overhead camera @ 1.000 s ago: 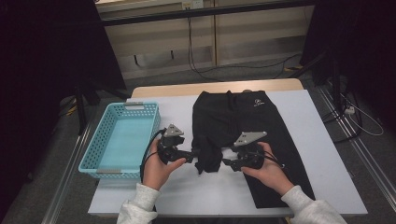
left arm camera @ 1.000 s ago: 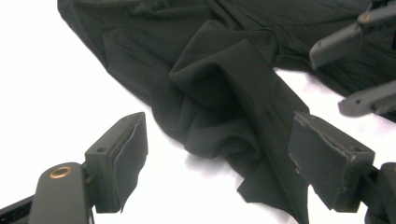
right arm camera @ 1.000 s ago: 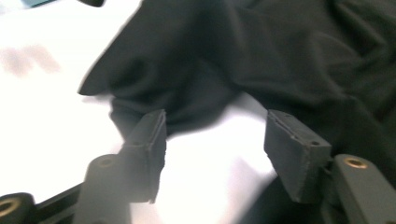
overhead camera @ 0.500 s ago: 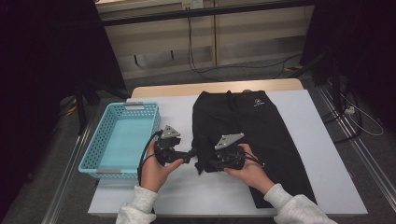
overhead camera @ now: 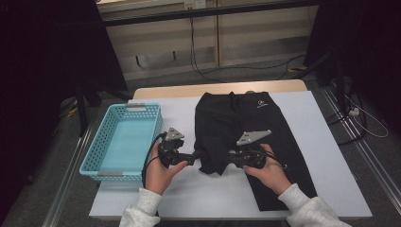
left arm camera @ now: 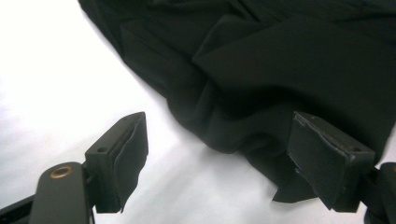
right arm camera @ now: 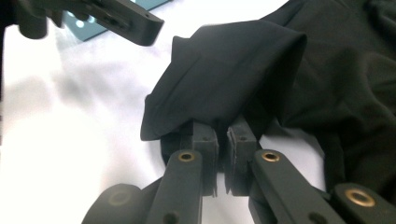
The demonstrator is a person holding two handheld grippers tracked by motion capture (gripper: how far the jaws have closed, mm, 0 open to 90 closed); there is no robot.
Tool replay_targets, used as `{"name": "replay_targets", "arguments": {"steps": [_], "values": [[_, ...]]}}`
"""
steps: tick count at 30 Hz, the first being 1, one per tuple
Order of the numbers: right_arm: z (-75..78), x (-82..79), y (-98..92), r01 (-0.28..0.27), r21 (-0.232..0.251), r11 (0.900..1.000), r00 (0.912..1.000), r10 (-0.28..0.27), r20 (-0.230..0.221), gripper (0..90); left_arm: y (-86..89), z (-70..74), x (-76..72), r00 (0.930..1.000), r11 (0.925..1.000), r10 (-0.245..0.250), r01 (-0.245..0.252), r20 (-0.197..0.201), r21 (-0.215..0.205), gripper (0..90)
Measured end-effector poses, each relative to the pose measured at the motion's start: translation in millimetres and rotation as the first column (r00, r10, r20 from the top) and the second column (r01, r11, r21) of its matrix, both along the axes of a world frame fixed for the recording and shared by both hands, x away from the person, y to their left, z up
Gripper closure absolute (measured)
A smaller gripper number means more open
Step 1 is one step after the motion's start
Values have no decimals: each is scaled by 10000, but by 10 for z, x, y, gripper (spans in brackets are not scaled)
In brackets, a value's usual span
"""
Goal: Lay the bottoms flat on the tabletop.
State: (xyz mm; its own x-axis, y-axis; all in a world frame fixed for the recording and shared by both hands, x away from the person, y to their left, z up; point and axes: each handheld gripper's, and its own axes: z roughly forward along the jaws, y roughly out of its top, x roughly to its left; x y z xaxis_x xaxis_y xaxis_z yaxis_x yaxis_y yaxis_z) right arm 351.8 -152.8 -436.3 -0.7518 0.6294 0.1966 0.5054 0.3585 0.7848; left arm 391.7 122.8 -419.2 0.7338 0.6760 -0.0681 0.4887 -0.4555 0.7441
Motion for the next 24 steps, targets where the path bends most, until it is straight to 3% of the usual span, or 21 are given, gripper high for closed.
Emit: {"name": "replay_targets", "arguments": {"steps": [7,12,19,24], "values": [[-70,-35,-181,363,-532,9979,9992,-371,-135,852,-115,-96,30,9991,9994,-332,334,-259,74,257],[-73,-23,-258,672,-458,9967,9976,-678,-107,852,-204,-183,40,9960,9980,-635,638,-630,23,363],[-71,-30,-336,825,-394,9958,9963,-833,-190,853,-207,-241,79,9951,9989,-454,445,-881,-118,440],[-93,-26,-377,923,-560,9942,9954,-935,-193,854,-207,-268,95,9938,9983,-579,573,-953,-91,538]]}}
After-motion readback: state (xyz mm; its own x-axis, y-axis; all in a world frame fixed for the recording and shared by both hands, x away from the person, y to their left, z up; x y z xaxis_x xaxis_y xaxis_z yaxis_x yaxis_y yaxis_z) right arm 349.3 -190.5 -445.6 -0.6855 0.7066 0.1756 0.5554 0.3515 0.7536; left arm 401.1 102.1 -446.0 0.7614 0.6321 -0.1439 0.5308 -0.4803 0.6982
